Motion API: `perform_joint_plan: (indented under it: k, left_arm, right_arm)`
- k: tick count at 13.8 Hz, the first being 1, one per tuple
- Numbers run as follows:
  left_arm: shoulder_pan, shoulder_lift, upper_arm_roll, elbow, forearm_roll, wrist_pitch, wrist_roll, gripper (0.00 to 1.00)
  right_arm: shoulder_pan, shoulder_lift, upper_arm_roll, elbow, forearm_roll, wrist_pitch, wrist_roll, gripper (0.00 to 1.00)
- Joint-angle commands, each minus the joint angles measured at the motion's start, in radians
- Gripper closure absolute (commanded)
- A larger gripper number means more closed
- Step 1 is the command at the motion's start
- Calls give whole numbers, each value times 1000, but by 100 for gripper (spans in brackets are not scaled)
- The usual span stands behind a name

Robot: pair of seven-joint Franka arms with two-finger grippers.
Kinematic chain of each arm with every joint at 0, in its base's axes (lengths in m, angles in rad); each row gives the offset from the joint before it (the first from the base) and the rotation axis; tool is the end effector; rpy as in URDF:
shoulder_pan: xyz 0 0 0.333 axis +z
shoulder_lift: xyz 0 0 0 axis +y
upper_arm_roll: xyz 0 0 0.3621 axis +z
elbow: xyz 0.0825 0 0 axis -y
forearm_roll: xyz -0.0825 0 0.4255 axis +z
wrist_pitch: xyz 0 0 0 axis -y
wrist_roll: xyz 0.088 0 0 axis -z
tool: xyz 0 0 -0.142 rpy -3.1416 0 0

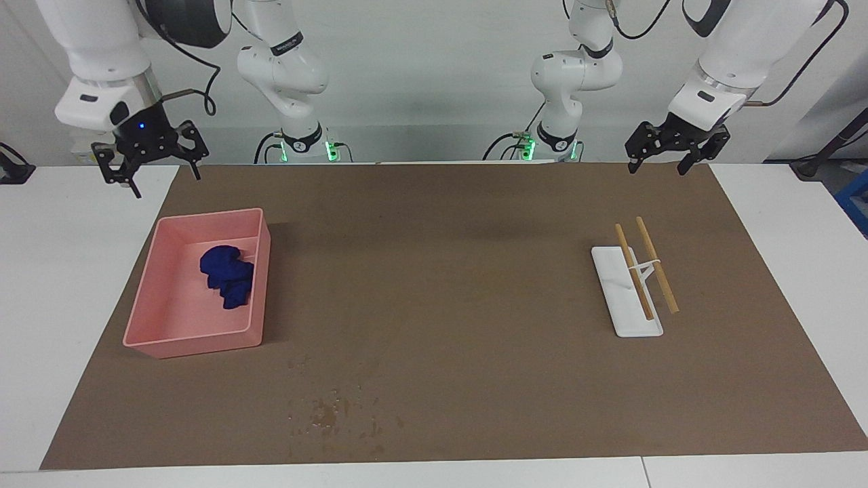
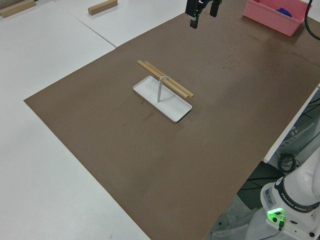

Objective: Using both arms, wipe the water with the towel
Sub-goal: 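Move the towel with the right gripper into the pink bin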

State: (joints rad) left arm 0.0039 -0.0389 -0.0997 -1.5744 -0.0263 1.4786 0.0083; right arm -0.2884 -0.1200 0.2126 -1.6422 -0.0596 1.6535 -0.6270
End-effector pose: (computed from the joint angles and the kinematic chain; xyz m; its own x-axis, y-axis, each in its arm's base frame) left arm 0.5674 -0.0597 0.6486 0.9928 -0.1059 -0.0569 -0.1047 -0.9942 0.0229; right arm 0.5646 -0.0431 0.6750 0.8480 0.5273 0.0539 0.5160 -0.8445 0.1437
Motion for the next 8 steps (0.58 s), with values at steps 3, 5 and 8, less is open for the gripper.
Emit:
perform_joint_plan:
  k: [3,5,8]
  left_arm:
    - [-12,-24,9,-24,16,-6,12,0]
    - [-12,-24,9,-24,16,-6,12,0]
    - [-12,-24,9,-24,16,-6,12,0]
  right_arm:
    - [81,19,31,114,21,-225,448,0]
    - [89,19,50,108,47,-215,469,0]
    - [132,26,51,108,115,-233,653,0]
